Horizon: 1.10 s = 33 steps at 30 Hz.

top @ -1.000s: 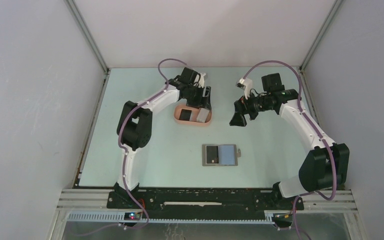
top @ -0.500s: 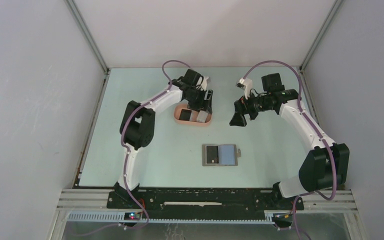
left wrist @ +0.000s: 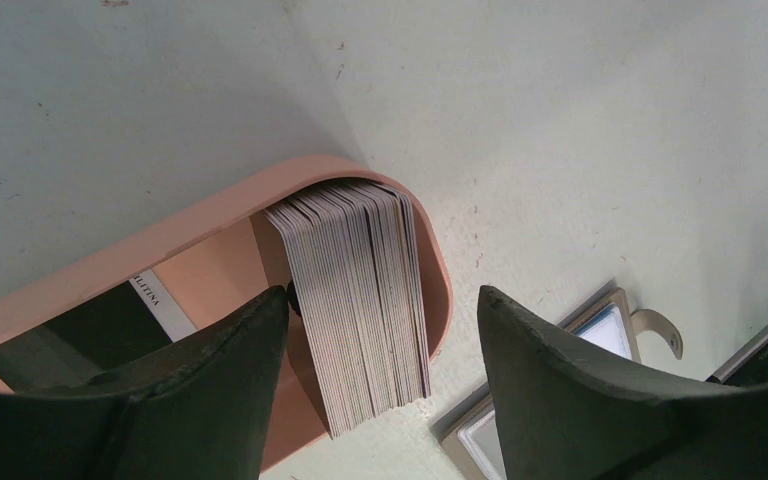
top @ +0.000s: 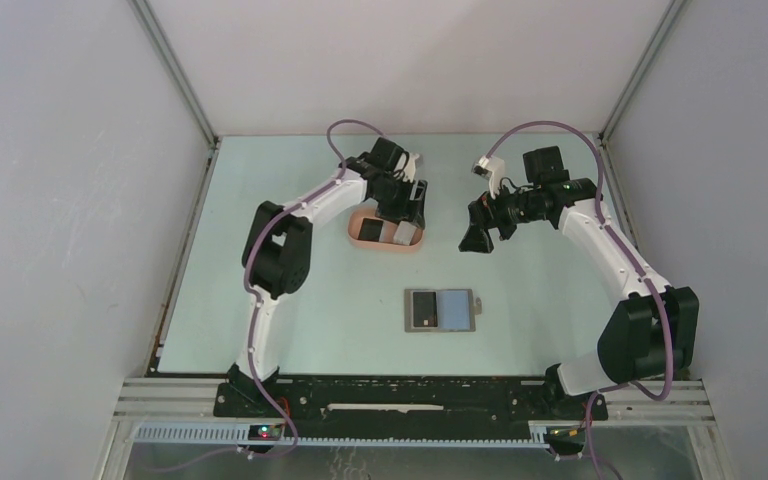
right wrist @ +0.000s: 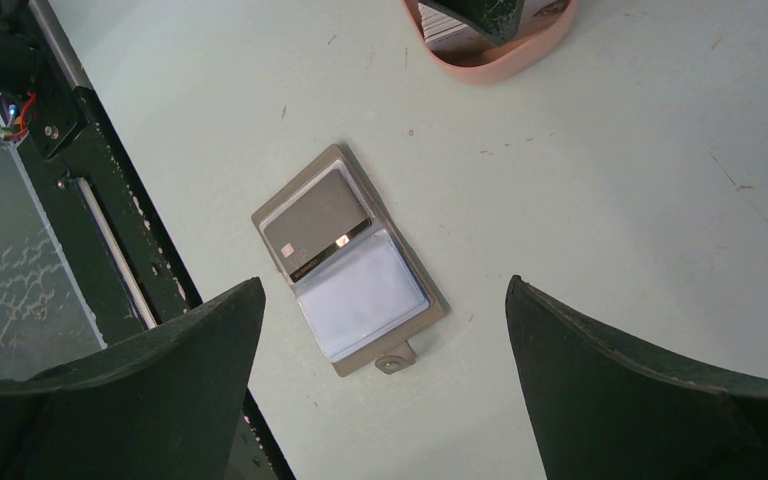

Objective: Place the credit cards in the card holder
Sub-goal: Pick up the credit card from the storage box.

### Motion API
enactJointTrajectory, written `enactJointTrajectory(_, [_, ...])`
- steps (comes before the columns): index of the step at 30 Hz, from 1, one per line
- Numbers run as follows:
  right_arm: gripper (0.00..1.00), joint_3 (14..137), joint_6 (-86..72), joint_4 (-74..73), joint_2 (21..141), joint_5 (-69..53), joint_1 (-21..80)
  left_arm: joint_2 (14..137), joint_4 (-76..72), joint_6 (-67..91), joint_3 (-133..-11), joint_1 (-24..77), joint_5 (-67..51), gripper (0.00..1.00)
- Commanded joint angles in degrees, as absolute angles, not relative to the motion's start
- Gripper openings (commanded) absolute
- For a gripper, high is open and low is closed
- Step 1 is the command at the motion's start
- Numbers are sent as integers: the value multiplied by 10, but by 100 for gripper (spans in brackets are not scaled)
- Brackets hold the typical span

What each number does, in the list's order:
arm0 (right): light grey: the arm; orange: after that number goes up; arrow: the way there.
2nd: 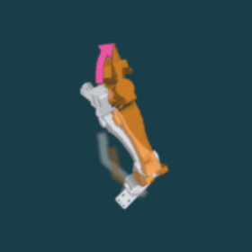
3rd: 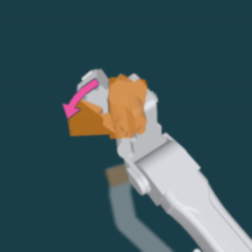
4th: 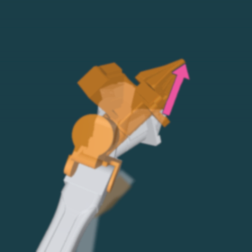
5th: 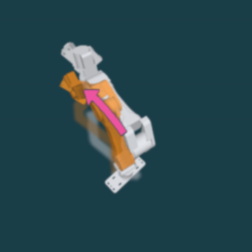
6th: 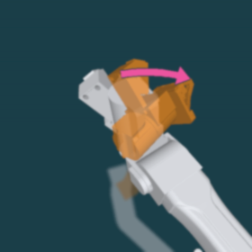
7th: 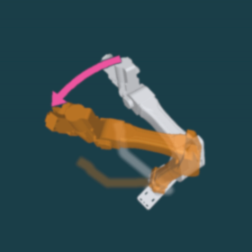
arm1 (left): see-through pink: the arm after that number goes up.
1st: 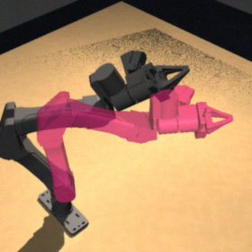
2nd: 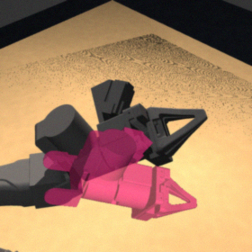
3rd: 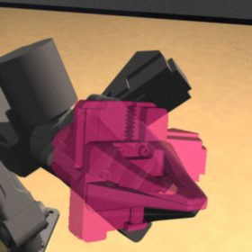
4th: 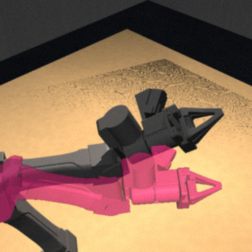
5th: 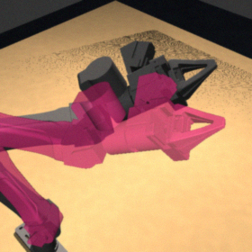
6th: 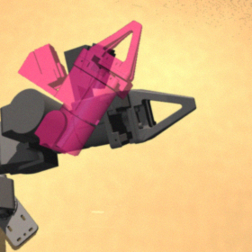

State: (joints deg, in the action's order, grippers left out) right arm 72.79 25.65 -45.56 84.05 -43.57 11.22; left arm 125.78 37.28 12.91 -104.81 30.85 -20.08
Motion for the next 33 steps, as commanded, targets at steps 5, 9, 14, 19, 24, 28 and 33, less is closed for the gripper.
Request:
enactJointTrajectory(5, [100, 730, 266, -455, 842, -438, 109, 1278, 398, 111, -1095, 313, -196, 74])
enactJointTrajectory(9, [100, 731, 267, -455, 842, -437, 109, 1277, 400, 109, -1097, 314, -200, 74])
enactJointTrajectory(14, [100, 730, 267, -456, 844, -436, 109, 1267, 395, 108, -1090, 316, -214, 73])
enactJointTrajectory(19, [100, 730, 267, -455, 844, -436, 109, 1244, 374, 110, -1067, 316, -226, 70])
enactJointTrajectory(24, [100, 731, 267, -455, 844, -436, 109, 1238, 369, 112, -1062, 316, -231, 68])
enactJointTrajectory(28, [100, 730, 268, -456, 844, -437, 109, 1231, 365, 113, -1057, 315, -231, 66])
enactJointTrajectory(33, [100, 730, 268, -456, 844, -437, 109, 1225, 361, 114, -1050, 314, -229, 65])
